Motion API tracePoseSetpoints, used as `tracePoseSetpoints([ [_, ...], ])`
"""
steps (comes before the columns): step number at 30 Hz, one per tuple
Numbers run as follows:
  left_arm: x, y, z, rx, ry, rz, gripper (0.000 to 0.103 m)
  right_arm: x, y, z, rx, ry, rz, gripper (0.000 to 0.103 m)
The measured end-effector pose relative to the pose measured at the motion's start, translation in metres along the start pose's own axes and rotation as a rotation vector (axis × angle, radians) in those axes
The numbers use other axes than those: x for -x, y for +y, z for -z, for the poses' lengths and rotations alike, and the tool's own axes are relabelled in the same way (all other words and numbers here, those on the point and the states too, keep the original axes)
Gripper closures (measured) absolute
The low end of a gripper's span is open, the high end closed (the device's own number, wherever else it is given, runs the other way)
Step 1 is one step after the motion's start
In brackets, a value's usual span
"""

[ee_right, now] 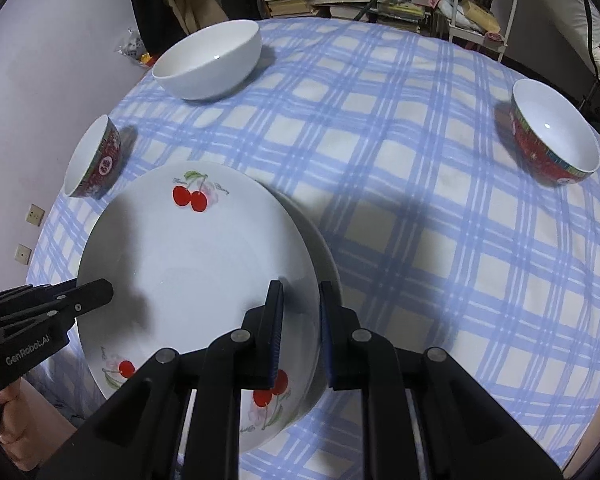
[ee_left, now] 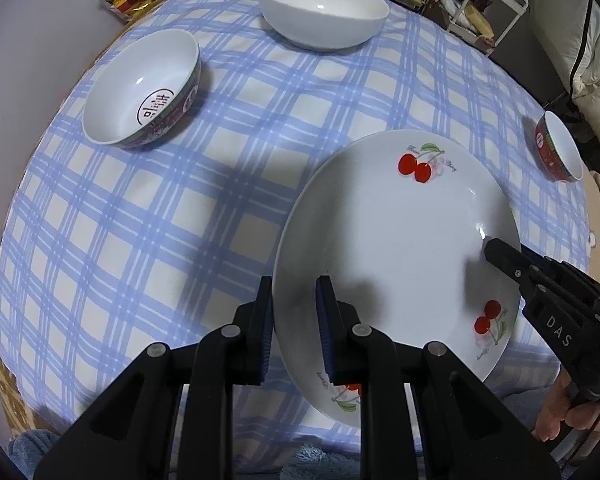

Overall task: Organize plates and bowls
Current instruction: 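Carry the cherry plate with both tools onto the plate stack and lower it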

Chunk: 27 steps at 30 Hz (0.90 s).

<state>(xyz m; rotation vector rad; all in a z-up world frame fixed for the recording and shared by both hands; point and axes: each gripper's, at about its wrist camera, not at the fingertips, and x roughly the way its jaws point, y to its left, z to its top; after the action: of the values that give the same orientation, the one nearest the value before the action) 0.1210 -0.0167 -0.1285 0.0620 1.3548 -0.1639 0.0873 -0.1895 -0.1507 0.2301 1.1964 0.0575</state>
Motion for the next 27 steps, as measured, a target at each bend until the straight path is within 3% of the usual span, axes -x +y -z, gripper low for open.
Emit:
tracePoseSetpoints([
  [10,-0.013,0.001,0.001,-0.010,0.038,-0.027,0.084,-0.008,0.004,0.000,0.018,0.015,0.014,0.084],
  [27,-0.018,-0.007,0.000,-0.035,0.015,-0.071,0.081,-0.008,0.009,-0.001,0.049,0.000,0.044,0.085],
])
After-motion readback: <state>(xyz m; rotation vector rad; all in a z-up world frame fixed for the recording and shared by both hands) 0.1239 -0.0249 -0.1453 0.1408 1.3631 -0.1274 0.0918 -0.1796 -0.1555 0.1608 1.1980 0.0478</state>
